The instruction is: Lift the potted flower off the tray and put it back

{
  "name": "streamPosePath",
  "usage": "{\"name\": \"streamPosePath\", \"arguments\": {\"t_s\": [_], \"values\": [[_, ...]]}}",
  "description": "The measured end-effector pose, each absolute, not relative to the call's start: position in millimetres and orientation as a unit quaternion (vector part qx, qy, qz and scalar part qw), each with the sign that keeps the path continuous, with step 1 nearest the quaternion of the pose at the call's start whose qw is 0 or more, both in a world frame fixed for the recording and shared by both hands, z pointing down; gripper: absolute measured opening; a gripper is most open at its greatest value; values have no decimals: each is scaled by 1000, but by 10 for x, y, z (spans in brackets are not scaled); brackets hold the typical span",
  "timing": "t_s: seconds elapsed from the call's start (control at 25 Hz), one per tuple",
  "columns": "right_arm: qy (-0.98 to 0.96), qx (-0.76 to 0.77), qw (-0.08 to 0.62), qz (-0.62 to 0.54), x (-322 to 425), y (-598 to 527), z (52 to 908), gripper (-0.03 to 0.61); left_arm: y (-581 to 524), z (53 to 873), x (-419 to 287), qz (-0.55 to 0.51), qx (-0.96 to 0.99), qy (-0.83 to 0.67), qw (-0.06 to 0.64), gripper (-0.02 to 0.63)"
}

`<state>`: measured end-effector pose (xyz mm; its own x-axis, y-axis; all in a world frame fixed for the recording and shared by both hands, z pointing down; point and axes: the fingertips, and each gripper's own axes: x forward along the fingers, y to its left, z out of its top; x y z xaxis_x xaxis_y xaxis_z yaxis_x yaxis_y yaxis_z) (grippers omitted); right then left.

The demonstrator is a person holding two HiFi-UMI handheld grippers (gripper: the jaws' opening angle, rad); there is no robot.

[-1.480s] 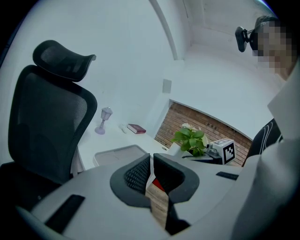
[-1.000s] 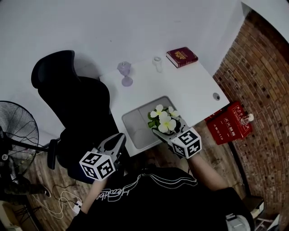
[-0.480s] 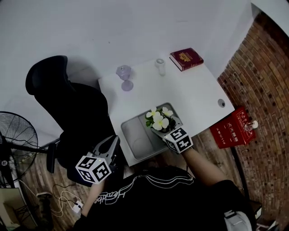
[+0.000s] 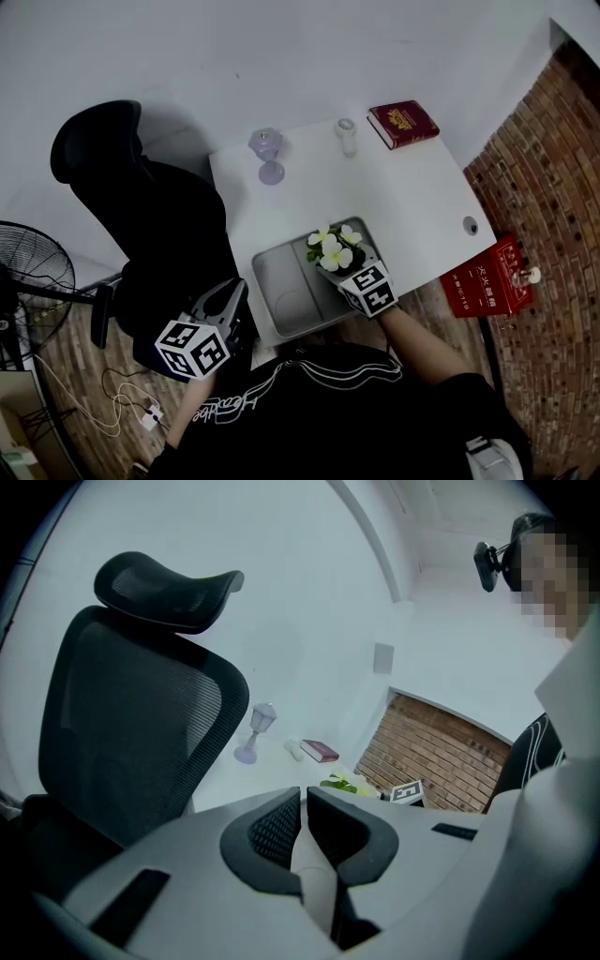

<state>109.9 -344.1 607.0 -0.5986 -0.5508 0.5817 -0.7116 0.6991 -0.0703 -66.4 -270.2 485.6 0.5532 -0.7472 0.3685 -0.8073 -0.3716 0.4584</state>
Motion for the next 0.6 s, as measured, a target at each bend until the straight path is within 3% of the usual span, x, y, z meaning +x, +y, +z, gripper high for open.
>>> {"name": "streamPosePath", "arguments": {"t_s": [0.28,0.4,0.6], "values": [[-883,353,278,134,1085,-3474,6133,356,-2737,4842,-700,46,827,-471,302,46],[-883,353,272,143,1086,-3464,6095,422,-2737,4834,-721,46,829,-470,299,46],[-885,367,244,147,1149,-3401,5935,460,-2657,4806,-757,46,835,-463,294,46]]}}
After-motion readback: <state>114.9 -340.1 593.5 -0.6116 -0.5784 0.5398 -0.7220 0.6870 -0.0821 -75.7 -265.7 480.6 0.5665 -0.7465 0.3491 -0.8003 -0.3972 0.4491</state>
